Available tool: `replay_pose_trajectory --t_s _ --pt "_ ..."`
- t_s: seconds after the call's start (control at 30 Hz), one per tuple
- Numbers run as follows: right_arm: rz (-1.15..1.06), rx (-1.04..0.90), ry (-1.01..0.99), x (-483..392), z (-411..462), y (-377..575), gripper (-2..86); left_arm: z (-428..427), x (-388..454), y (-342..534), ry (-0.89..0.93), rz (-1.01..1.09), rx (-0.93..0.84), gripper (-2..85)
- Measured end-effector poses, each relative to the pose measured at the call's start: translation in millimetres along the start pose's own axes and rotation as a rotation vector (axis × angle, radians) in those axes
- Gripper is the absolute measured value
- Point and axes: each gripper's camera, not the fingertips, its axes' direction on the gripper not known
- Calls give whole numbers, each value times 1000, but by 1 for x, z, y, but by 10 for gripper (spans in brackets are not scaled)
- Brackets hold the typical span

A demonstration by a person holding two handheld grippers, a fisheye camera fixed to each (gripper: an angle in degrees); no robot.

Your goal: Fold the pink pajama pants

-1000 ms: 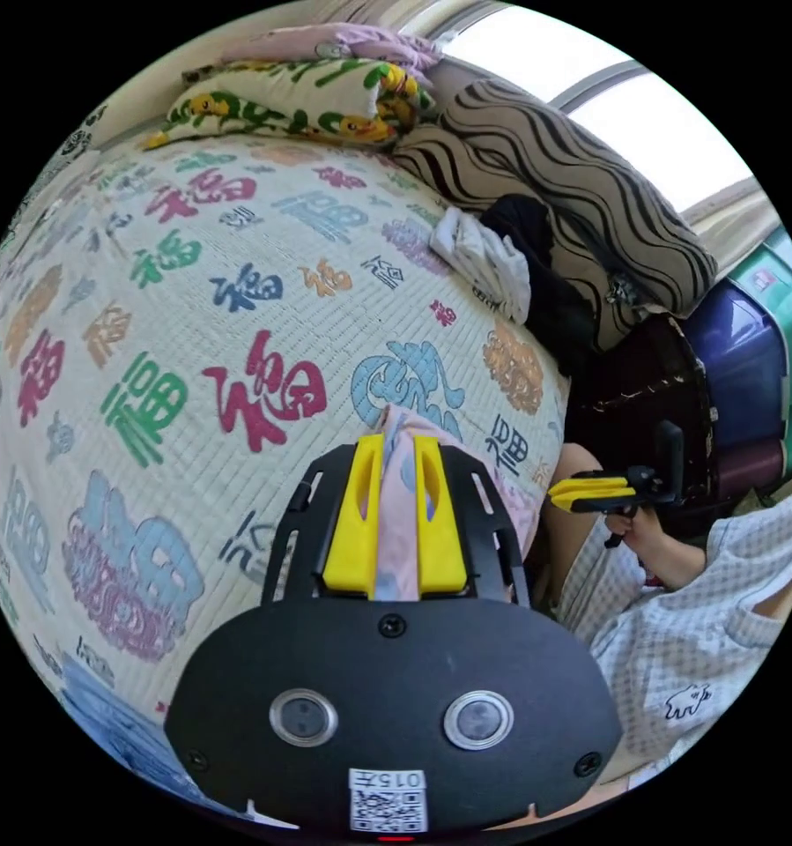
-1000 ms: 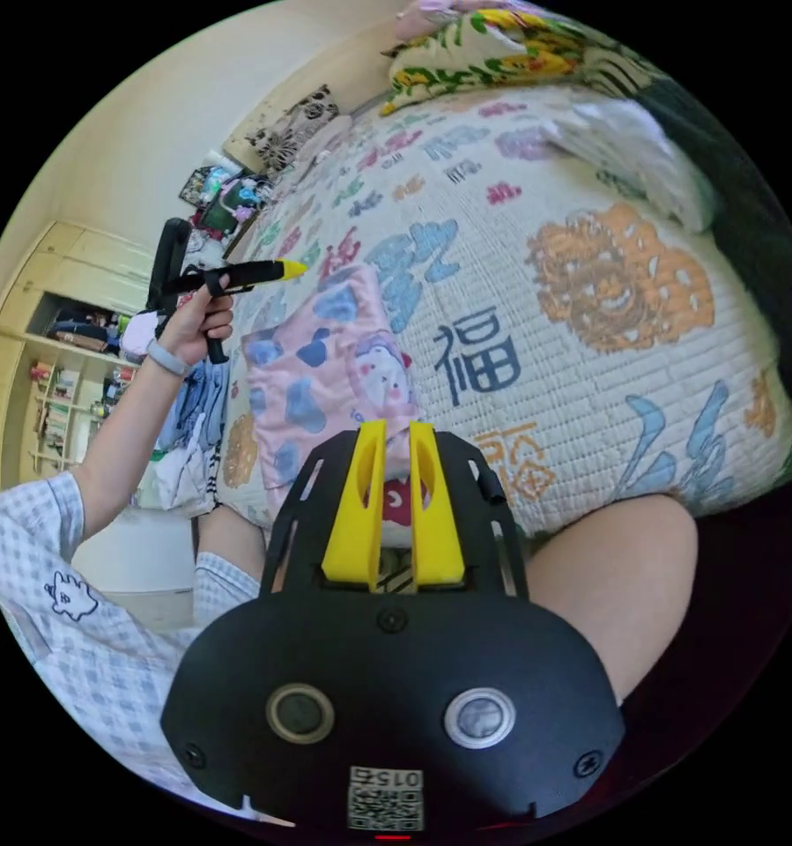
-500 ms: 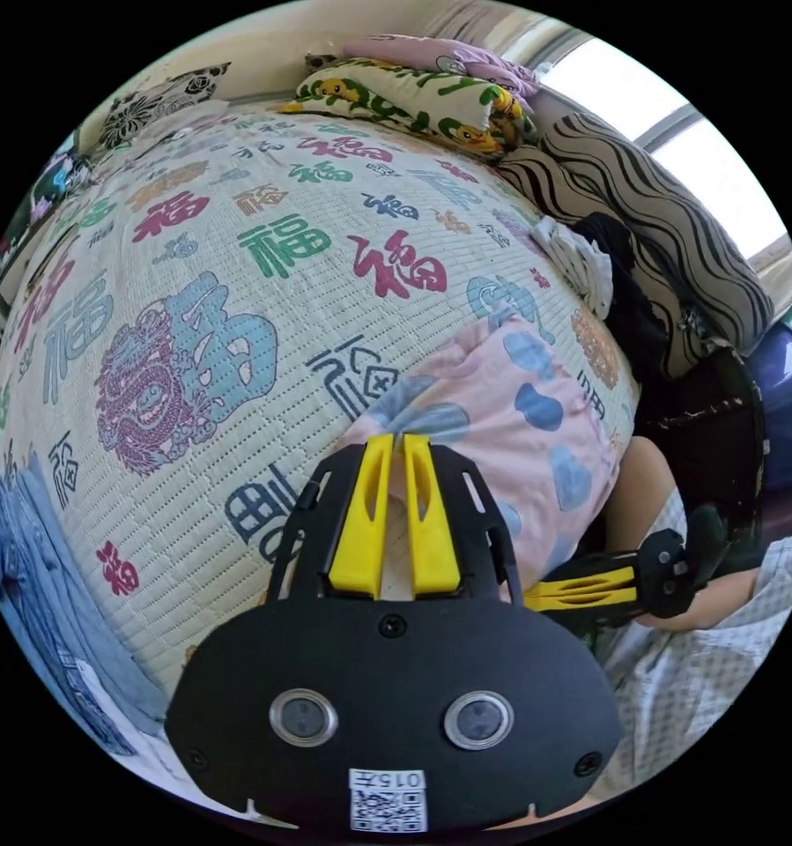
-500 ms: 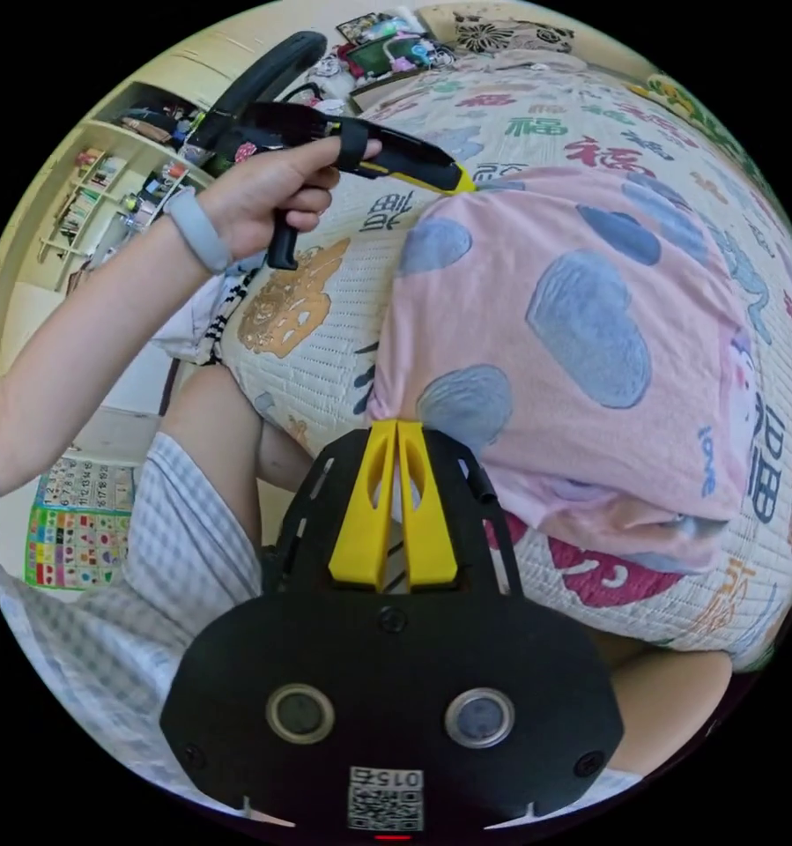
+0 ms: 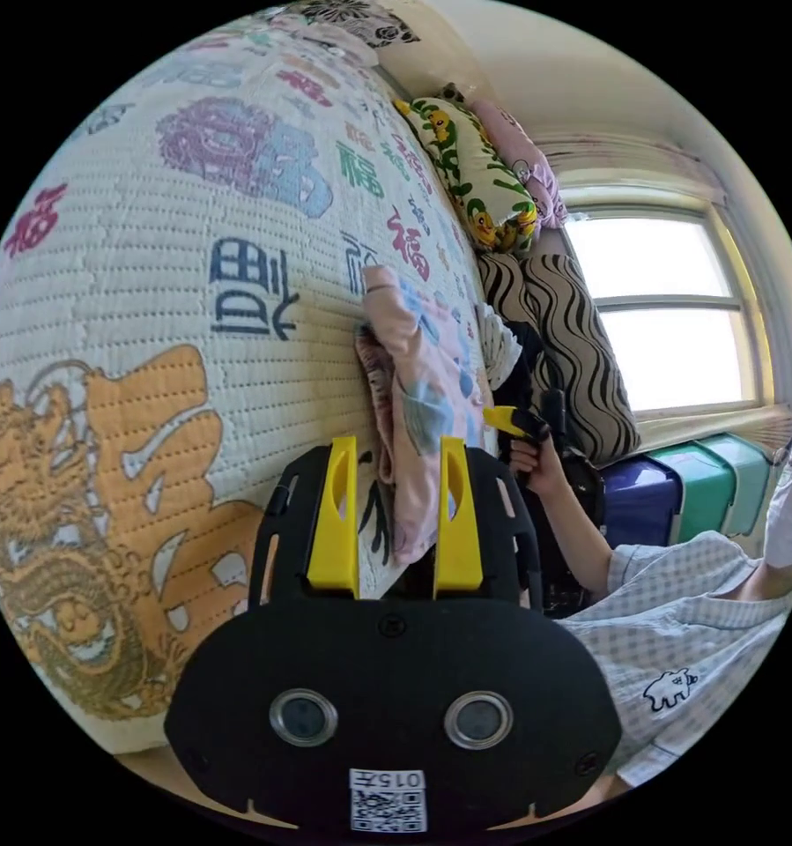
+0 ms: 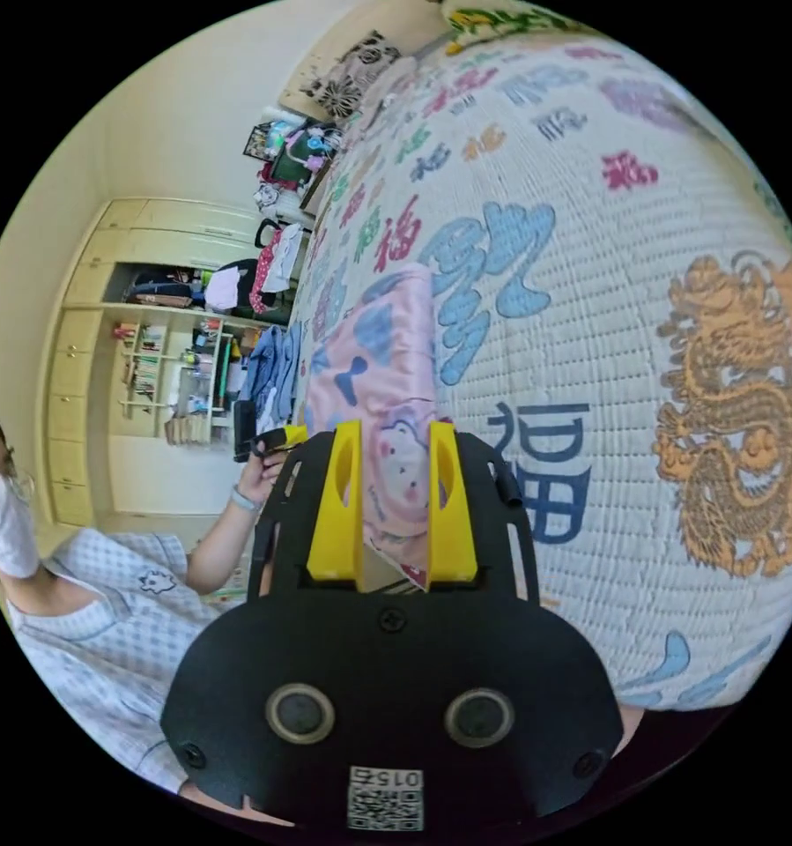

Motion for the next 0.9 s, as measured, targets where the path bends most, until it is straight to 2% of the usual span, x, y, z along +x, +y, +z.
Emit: replay_pose_trajectory --t_s 0.1,0.17,0.33,0.53,0.73,0.9 --pt "9 -95 -12 17 14 -21 112 4 7 -2 21 5 -25 133" --pt "13 -152 -144 27 24 -35 110 4 17 -7 -4 22 -55 128" --pt "-14 -268 -210 36 50 -59 78 -3 29 -9 -5 21 -77 115" --pt "22 -267 -234 40 61 -66 57 -14 30 -1 64 0 -64 83" --pt "-45 -241 -146 -9 64 -68 47 -46 66 14 36 50 -43 71" --pt "-192 -261 -151 -87 92 -85 46 -129 106 38 5 145 97 70"
